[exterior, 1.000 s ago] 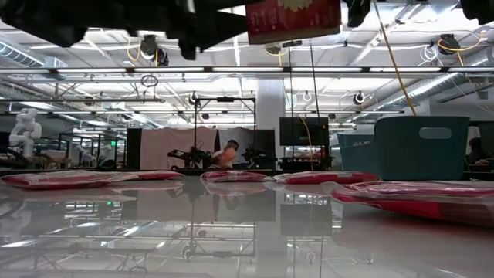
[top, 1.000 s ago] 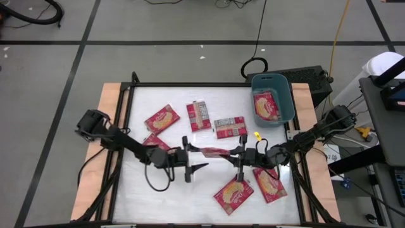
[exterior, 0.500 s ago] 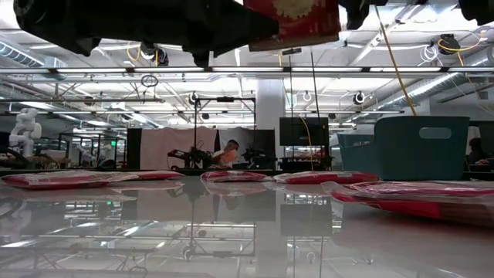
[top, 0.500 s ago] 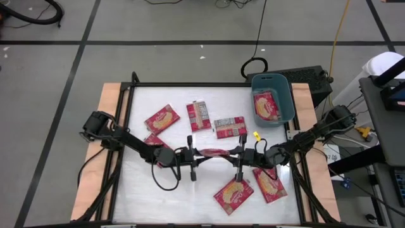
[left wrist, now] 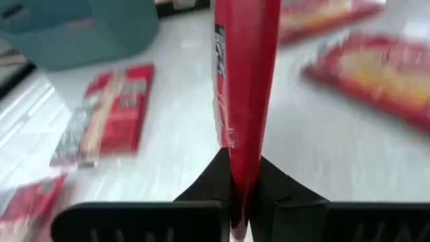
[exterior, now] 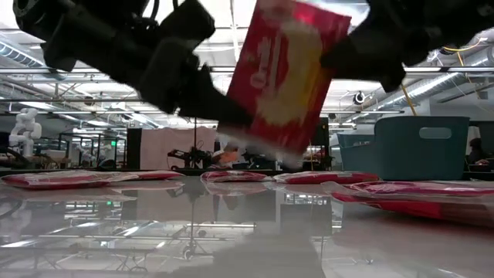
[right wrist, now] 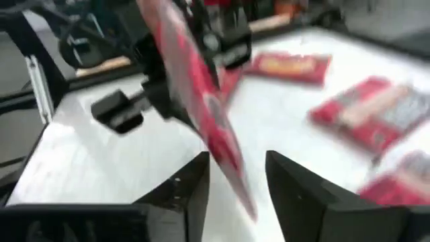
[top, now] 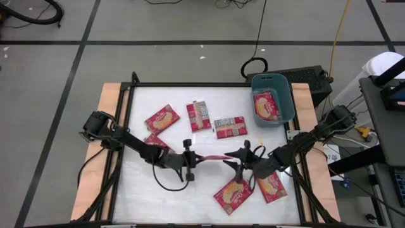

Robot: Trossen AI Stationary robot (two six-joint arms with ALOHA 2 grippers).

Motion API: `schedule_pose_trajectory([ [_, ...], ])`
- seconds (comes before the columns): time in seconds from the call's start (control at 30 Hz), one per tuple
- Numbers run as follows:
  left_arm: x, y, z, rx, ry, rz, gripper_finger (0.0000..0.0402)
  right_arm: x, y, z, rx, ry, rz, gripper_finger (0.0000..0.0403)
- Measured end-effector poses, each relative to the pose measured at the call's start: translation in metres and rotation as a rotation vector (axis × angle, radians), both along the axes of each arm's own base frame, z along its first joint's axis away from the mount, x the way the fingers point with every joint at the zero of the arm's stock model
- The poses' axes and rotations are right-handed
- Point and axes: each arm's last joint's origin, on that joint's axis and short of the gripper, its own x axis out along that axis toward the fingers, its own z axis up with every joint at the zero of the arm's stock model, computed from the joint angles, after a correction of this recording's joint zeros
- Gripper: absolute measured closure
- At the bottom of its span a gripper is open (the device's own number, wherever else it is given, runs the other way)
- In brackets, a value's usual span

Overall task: Sort popcorn bags into baskets
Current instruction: Put the red popcorn bag into the blue bin

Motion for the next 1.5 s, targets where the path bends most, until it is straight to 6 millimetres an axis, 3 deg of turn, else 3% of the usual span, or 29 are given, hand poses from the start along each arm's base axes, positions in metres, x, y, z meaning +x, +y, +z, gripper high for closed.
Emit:
schedule_pose_trajectory([
  [0.17,-0.008,0.005,0.004,0.022,0.092,0.003,0.0373,0.006,0.005,0.007,0.078,0.110,0.032,0.0246],
  [0.3,-0.019,0.011,0.021,0.040,0.149,0.007,0.0365,0.017,0.007,0.036,0.022,0.253,0.022,0.0246],
  [0.47,-0.034,0.019,0.039,0.010,0.228,-0.032,0.0383,0.028,0.004,0.083,-0.068,0.339,0.018,0.0246],
  [0.63,-0.046,0.027,0.041,-0.001,0.337,-0.037,0.0383,0.039,0.000,0.115,-0.136,0.293,0.052,0.0245],
  [0.73,-0.051,0.033,0.038,0.012,0.403,-0.017,0.0375,0.050,-0.004,0.124,-0.180,0.291,0.054,0.0245],
  [0.97,-0.053,0.051,0.041,-0.020,0.501,0.009,0.0381,0.081,-0.014,0.125,-0.259,0.331,0.093,0.0245],
  [1.17,-0.052,0.060,0.062,0.006,0.607,0.022,0.0378,0.100,-0.025,0.112,-0.279,0.339,0.108,0.0245],
  [1.37,-0.052,0.073,0.084,0.029,0.719,0.057,0.0380,0.116,-0.035,0.113,-0.362,0.273,0.082,0.0245],
  [1.5,-0.052,0.079,0.086,0.034,0.740,0.074,0.0379,0.126,-0.042,0.100,-0.389,0.303,0.062,0.0245],
])
